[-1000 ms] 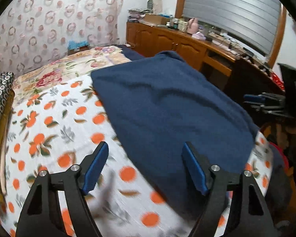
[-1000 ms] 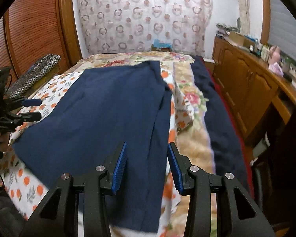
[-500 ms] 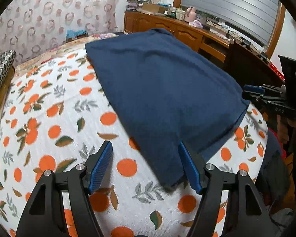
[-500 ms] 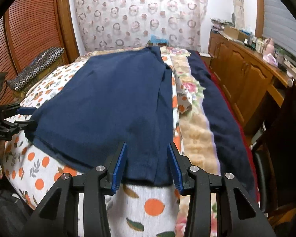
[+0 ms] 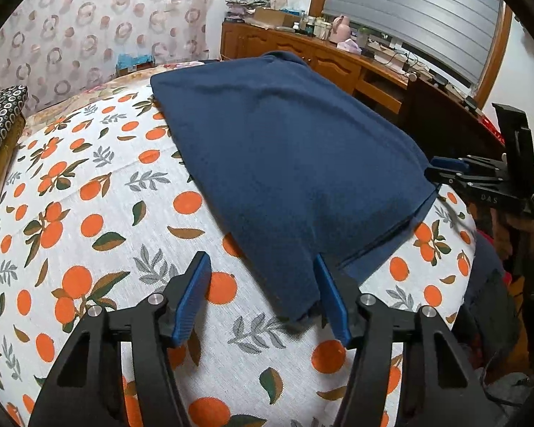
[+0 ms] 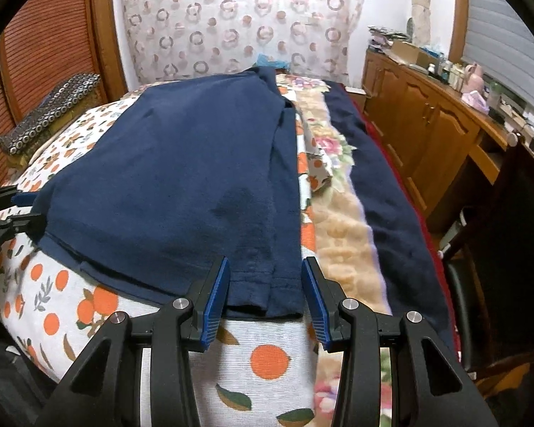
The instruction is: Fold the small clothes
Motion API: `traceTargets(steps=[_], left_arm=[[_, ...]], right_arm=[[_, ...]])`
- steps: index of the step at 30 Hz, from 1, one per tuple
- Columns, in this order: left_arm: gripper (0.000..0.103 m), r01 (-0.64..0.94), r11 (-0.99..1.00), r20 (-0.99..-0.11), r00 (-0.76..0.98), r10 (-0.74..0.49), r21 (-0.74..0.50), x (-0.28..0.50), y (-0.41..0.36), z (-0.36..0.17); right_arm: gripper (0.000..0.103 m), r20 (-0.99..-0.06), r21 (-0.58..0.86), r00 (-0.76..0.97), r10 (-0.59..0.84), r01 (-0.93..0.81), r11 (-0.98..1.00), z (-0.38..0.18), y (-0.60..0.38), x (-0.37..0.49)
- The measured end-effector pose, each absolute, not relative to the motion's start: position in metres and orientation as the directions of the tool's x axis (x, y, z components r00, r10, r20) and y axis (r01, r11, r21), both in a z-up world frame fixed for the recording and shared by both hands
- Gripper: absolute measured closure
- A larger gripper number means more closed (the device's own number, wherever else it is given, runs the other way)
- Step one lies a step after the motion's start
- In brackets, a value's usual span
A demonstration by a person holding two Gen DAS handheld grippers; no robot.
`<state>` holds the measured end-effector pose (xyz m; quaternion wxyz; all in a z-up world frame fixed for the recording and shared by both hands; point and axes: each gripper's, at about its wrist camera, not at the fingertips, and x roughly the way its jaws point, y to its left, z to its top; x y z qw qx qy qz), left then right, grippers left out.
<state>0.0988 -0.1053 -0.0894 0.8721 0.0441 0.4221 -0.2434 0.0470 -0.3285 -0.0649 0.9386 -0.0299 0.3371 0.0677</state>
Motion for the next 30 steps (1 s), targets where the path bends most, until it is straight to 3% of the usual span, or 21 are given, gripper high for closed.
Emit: traceTargets(steps=[7,11,15,18,30], left_arm=[[0.046,0.467,0.874,-0.753,0.526,-0.395,-0.132,0.095,-0.106,-0.089],[0.063,0.481,0.864,-0.751,0.514,-0.414,-0.148,0.093,-0.108,-0.088],[0.086,0.502,0.848,-0.751,0.491,-0.441,-0.170,0.092,-0.114,-0.088],[0.095,0.509,0.844,-0.734,0.505,-0.453,-0.171,0.089,-0.115,-0.083],[0.096,0.492,0.839,-0.590,0.614,-0.525,-0.233,0.128,-0.100,-0.014]], right_arm=[[0.060,-0.648,0.009,0.750,0.135,-0.169,0.986,-0.068,-0.333,0.046],[0.067,-0.648,0.013,0.748,0.146,-0.181,0.983,-0.068,-0.336,0.045],[0.091,-0.647,0.019,0.743,0.171,-0.208,0.978,-0.068,-0.335,0.044],[0.093,-0.641,0.008,0.747,0.178,-0.225,0.974,-0.067,-0.334,0.042],[0.094,-0.448,-0.004,0.865,0.225,-0.254,0.967,0.005,-0.345,0.056]])
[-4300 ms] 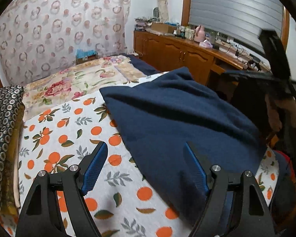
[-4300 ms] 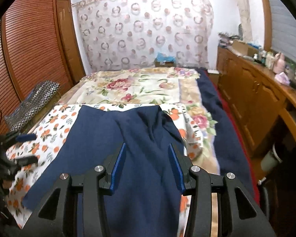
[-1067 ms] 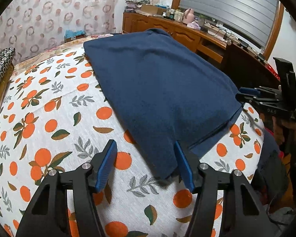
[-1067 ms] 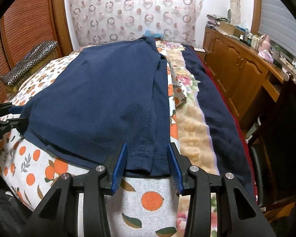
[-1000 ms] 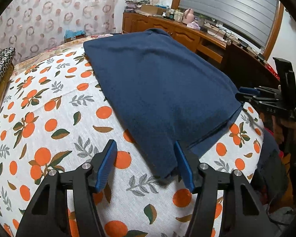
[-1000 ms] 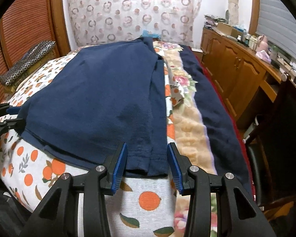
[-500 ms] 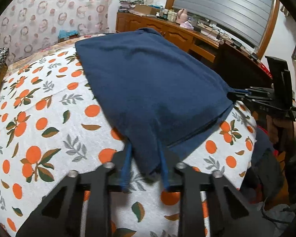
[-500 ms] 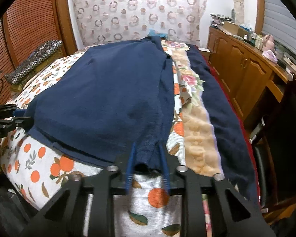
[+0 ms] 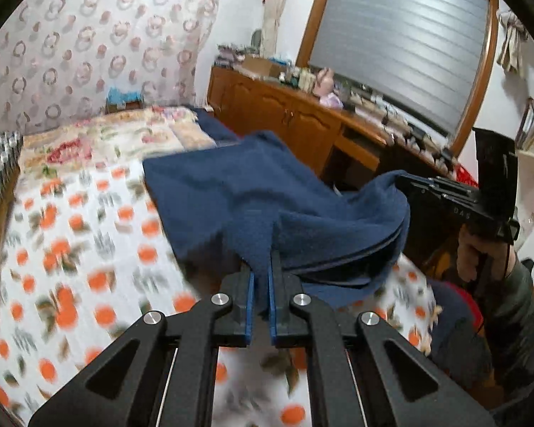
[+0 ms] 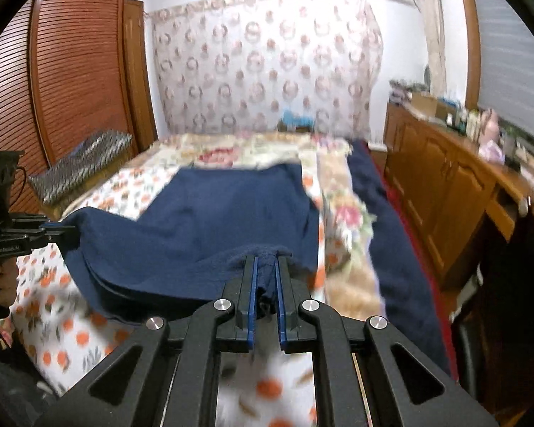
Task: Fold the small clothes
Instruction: 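Grasp the folded shirt with the left gripper while the right gripper grasps it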
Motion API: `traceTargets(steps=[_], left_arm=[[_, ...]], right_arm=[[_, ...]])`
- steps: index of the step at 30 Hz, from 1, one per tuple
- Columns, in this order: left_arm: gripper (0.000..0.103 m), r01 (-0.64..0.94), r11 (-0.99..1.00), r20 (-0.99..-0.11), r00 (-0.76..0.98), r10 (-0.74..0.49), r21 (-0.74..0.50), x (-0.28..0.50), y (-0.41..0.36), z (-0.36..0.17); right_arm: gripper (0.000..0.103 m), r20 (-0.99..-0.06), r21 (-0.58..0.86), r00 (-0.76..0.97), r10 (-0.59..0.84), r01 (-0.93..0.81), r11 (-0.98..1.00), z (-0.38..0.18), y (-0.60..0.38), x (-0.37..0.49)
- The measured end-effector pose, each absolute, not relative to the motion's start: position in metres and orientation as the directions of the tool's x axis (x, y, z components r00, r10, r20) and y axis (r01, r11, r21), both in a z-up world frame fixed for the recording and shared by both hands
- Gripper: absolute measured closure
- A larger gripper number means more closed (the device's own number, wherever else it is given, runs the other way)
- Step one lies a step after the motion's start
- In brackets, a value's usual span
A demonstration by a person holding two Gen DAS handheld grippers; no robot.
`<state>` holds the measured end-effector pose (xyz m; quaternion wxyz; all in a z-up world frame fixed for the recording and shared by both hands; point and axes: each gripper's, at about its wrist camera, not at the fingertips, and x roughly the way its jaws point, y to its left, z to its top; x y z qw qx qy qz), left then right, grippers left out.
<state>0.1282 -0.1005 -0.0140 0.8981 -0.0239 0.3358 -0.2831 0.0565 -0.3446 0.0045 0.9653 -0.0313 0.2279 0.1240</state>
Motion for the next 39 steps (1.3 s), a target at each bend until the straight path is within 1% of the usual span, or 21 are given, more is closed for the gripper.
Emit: traceTargets(steps=[6,12,20,24,25,26,27,29,30,31,32,33,34,35,36,39], left_arm=[[0.096,0.466,0.853,-0.570,0.644,-0.510,-0.235,0.180,-0.095,0.007],[0.096,0.423,0.872,-0.591,0.648,-0.480,-0.245,0.244,-0.089,0.003],[0.096,0.380,0.893,-0.654,0.617,-0.438,-0.240,0.299,-0.087,-0.023],[0.094,0.374,0.887,-0.678,0.580,-0.452,-0.271,0.313,-0.082,-0.032],[0.092,0.375,0.886,-0.679,0.578,-0.454,-0.273,0.314,-0.082,-0.031],[0.083,0.372,0.889,-0.677,0.585,-0.447,-0.266,0.315,-0.080,-0.030],[0.070,0.366,0.895,-0.671,0.599,-0.436,-0.255,0.314,-0.078,-0.028],[0.056,0.366,0.896,-0.645,0.628,-0.436,-0.249,0.312,-0.072,-0.022],[0.047,0.365,0.895,-0.638,0.632,-0.440,-0.256,0.312,-0.070,-0.021],[0.041,0.363,0.894,-0.638,0.630,-0.443,-0.263,0.313,-0.069,-0.020],[0.033,0.362,0.892,-0.638,0.627,-0.447,-0.269,0.314,-0.067,-0.019],[0.030,0.361,0.893,-0.640,0.626,-0.446,-0.268,0.313,-0.067,-0.020],[0.030,0.360,0.895,-0.642,0.627,-0.441,-0.263,0.313,-0.068,-0.021],[0.029,0.360,0.897,-0.647,0.626,-0.435,-0.255,0.312,-0.069,-0.022],[0.029,0.363,0.897,-0.652,0.621,-0.436,-0.253,0.312,-0.071,-0.025],[0.029,0.359,0.900,-0.677,0.601,-0.425,-0.246,0.317,-0.075,-0.036]], right_arm=[[0.094,-0.408,-0.052,0.885,0.226,-0.270,0.962,0.032,-0.342,0.099],[0.094,-0.413,-0.108,0.885,0.215,-0.282,0.953,0.035,-0.333,0.155],[0.094,-0.481,-0.100,0.849,0.220,-0.302,0.948,0.025,-0.326,0.226],[0.094,-0.524,-0.092,0.825,0.209,-0.299,0.950,0.017,-0.323,0.255],[0.094,-0.531,-0.091,0.822,0.205,-0.296,0.951,0.020,-0.321,0.261],[0.094,-0.537,-0.089,0.820,0.200,-0.290,0.953,0.021,-0.319,0.263],[0.094,-0.541,-0.084,0.818,0.198,-0.287,0.954,0.020,-0.318,0.270],[0.094,-0.542,-0.077,0.818,0.195,-0.279,0.957,0.025,-0.317,0.279],[0.093,-0.538,-0.073,0.821,0.191,-0.270,0.960,0.026,-0.318,0.280],[0.090,-0.537,-0.064,0.822,0.189,-0.263,0.963,0.029,-0.319,0.281],[0.083,-0.535,-0.061,0.826,0.181,-0.251,0.966,0.031,-0.319,0.277],[0.077,-0.528,-0.067,0.835,0.156,-0.224,0.972,0.034,-0.320,0.276],[0.076,-0.518,-0.066,0.842,0.146,-0.210,0.976,0.036,-0.322,0.275],[0.070,-0.508,-0.054,0.848,0.153,-0.209,0.976,0.038,-0.323,0.270],[0.059,-0.500,-0.039,0.851,0.161,-0.208,0.977,0.042,-0.326,0.265],[0.045,-0.488,-0.027,0.856,0.172,-0.212,0.977,0.047,-0.329,0.245]])
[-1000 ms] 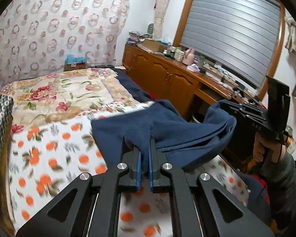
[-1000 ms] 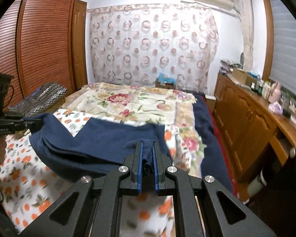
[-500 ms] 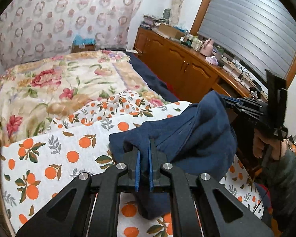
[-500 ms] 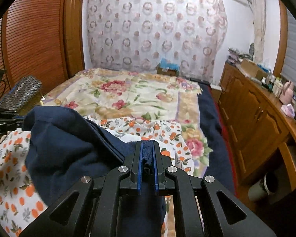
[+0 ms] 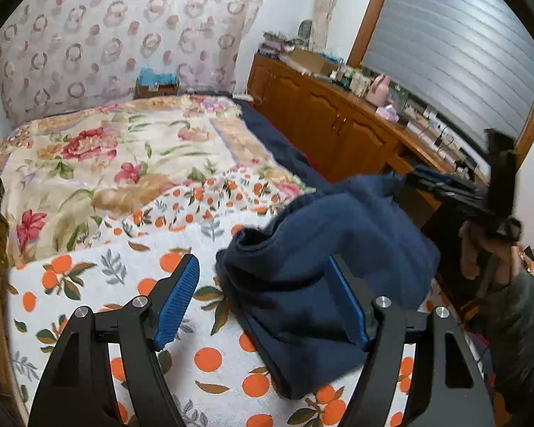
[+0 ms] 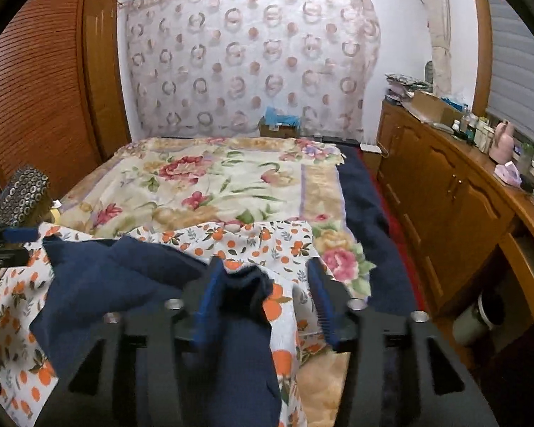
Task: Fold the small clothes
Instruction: 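Grasp the folded shirt with the left gripper while the right gripper grasps it, then lift the folded shirt with both grippers and carry it toward the cushion stack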
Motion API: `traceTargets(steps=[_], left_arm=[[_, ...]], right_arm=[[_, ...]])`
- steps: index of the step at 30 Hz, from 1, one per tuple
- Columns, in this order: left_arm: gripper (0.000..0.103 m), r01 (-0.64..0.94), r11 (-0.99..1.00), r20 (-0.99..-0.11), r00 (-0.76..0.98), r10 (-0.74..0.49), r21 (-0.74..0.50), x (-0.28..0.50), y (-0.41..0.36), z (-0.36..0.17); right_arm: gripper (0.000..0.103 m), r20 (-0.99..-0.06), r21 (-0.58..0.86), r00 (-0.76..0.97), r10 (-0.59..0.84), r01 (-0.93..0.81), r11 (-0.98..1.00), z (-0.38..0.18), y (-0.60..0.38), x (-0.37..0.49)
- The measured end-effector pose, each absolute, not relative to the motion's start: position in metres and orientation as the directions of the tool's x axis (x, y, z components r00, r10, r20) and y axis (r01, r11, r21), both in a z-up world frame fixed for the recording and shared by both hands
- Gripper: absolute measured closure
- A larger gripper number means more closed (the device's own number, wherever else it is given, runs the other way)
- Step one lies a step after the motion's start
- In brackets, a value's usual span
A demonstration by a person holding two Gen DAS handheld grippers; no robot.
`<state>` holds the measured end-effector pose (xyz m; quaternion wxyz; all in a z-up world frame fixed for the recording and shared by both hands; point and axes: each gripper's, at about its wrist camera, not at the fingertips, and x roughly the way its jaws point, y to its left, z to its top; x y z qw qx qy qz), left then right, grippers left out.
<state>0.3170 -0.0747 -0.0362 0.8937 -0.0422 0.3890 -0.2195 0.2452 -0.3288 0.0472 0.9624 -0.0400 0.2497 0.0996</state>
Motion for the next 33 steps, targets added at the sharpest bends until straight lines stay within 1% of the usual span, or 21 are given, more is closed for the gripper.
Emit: traceTargets(steps=[2,5,9,14,16,18,19,20,22,24,25,26,27,29,31,33], left_arm=[[0.029,0.349,0.905,-0.697,0.585,-0.414,-0.245,0.324,-0.078,-0.046],[0.029,0.321,0.909,-0.726,0.554,-0.407,-0.265,0.339,-0.080,-0.062],[0.029,0.291,0.916,-0.750,0.532,-0.394,-0.275,0.355,-0.081,-0.075],[0.030,0.298,0.914,-0.763,0.510,-0.397,-0.276,0.358,-0.086,-0.082],[0.036,0.315,0.909,-0.760,0.508,-0.405,-0.274,0.357,-0.088,-0.082],[0.048,0.331,0.893,-0.752,0.492,-0.440,-0.306,0.357,-0.088,-0.082],[0.050,0.333,0.890,-0.750,0.488,-0.446,-0.313,0.357,-0.088,-0.082],[0.054,0.335,0.888,-0.750,0.487,-0.448,-0.314,0.358,-0.089,-0.082],[0.060,0.342,0.886,-0.748,0.487,-0.451,-0.312,0.357,-0.090,-0.081],[0.072,0.349,0.880,-0.741,0.485,-0.464,-0.323,0.356,-0.089,-0.079],[0.074,0.351,0.877,-0.739,0.483,-0.469,-0.328,0.356,-0.088,-0.079],[0.077,0.353,0.875,-0.737,0.483,-0.473,-0.331,0.357,-0.088,-0.078],[0.078,0.354,0.874,-0.733,0.485,-0.477,-0.333,0.356,-0.088,-0.077],[0.078,0.352,0.873,-0.731,0.487,-0.478,-0.337,0.357,-0.088,-0.078],[0.078,0.340,0.870,-0.727,0.483,-0.487,-0.357,0.359,-0.086,-0.080],[0.078,0.341,0.862,-0.723,0.473,-0.503,-0.375,0.361,-0.084,-0.082]], right_arm=[[0.040,-0.492,-0.020,0.848,0.196,-0.236,0.972,0.044,-0.329,0.234],[0.039,-0.521,-0.021,0.825,0.219,-0.269,0.963,0.034,-0.324,0.224],[0.039,-0.572,-0.018,0.791,0.218,-0.277,0.961,0.020,-0.320,0.232],[0.039,-0.613,0.026,0.757,0.227,-0.268,0.963,0.019,-0.326,0.249],[0.039,-0.621,0.067,0.741,0.254,-0.273,0.960,0.020,-0.331,0.255],[0.039,-0.625,0.101,0.728,0.281,-0.281,0.954,0.023,-0.332,0.254],[0.039,-0.630,0.119,0.720,0.291,-0.281,0.952,0.024,-0.333,0.255],[0.039,-0.630,0.135,0.716,0.301,-0.281,0.950,0.025,-0.336,0.257],[0.039,-0.636,0.152,0.705,0.314,-0.286,0.946,0.025,-0.334,0.257],[0.039,-0.644,0.162,0.691,0.328,-0.296,0.941,0.025,-0.333,0.256],[0.039,-0.647,0.159,0.688,0.329,-0.300,0.941,0.025,-0.333,0.257],[0.041,-0.650,0.156,0.685,0.329,-0.303,0.940,0.025,-0.332,0.258],[0.047,-0.652,0.156,0.682,0.333,-0.310,0.938,0.026,-0.331,0.257],[0.050,-0.652,0.168,0.673,0.349,-0.320,0.932,0.025,-0.330,0.259],[0.056,-0.658,0.165,0.666,0.352,-0.329,0.930,0.024,-0.329,0.262],[0.074,-0.660,0.194,0.645,0.384,-0.347,0.917,0.024,-0.330,0.264]])
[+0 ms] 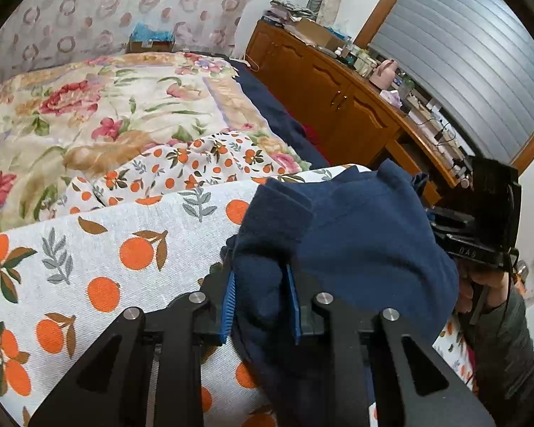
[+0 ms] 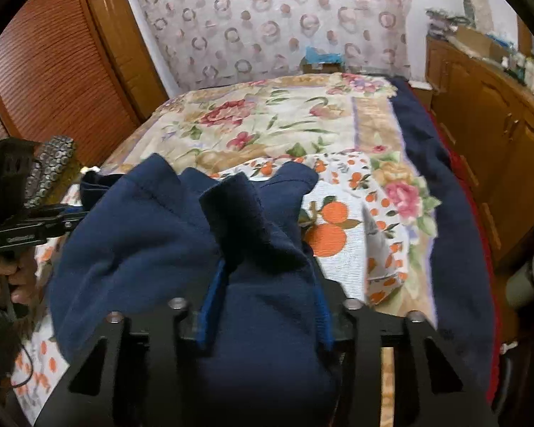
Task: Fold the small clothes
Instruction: 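Lift the folded shirt with both grippers and carry it toward the cushion stack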
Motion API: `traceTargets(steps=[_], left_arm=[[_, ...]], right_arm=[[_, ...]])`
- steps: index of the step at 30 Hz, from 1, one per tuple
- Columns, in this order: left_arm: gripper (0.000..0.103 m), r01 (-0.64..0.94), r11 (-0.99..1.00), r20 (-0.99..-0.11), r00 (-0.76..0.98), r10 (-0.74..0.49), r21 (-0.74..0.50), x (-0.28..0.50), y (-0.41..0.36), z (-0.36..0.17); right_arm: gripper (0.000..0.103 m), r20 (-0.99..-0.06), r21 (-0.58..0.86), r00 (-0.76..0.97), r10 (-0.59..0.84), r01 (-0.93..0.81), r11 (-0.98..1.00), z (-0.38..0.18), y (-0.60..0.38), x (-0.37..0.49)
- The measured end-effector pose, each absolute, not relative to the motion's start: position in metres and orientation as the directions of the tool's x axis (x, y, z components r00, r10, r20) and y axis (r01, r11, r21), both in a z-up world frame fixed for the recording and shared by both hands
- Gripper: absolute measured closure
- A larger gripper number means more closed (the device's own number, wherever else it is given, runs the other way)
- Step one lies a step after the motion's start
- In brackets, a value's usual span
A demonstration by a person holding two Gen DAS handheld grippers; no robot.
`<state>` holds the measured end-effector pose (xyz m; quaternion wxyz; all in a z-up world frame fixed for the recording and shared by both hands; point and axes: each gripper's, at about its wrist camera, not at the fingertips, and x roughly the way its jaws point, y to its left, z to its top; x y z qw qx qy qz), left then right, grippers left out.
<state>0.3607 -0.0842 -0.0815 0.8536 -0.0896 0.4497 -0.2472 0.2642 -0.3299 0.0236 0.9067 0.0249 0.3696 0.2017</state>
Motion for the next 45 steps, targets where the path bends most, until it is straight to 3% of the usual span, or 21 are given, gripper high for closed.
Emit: traceTargets(steps=[3,16,30,38,45], left_arm=[[0.086,0.376,0.847,-0.706,0.476,-0.525,-0.376,0.354,-0.084,-0.076],[0.088,0.451,0.839,-0.555,0.632,-0.541,-0.305,0.274,-0.054,0.008],[0.088,0.261,0.939,-0.439,0.834,-0.335,-0.223,0.179,0.090,0.059],[0.088,0.070,0.964,-0.409,0.895,-0.175,-0.258,0.154,0.180,0.043],[0.088,-0.103,0.938,-0.484,0.872,-0.076,-0.332,0.149,0.241,-0.017]], right_arm=[[0.084,-0.656,0.173,0.645,0.391,-0.376,0.910,0.024,-0.325,0.260],[0.088,-0.451,0.048,0.800,0.396,-0.422,0.905,0.076,-0.306,0.196],[0.088,-0.328,-0.068,0.740,0.587,-0.638,0.767,0.113,-0.182,0.173],[0.088,-0.326,-0.122,0.646,0.690,-0.752,0.648,0.134,-0.083,0.238],[0.088,-0.434,-0.198,0.571,0.697,-0.815,0.544,0.118,0.033,0.335]])
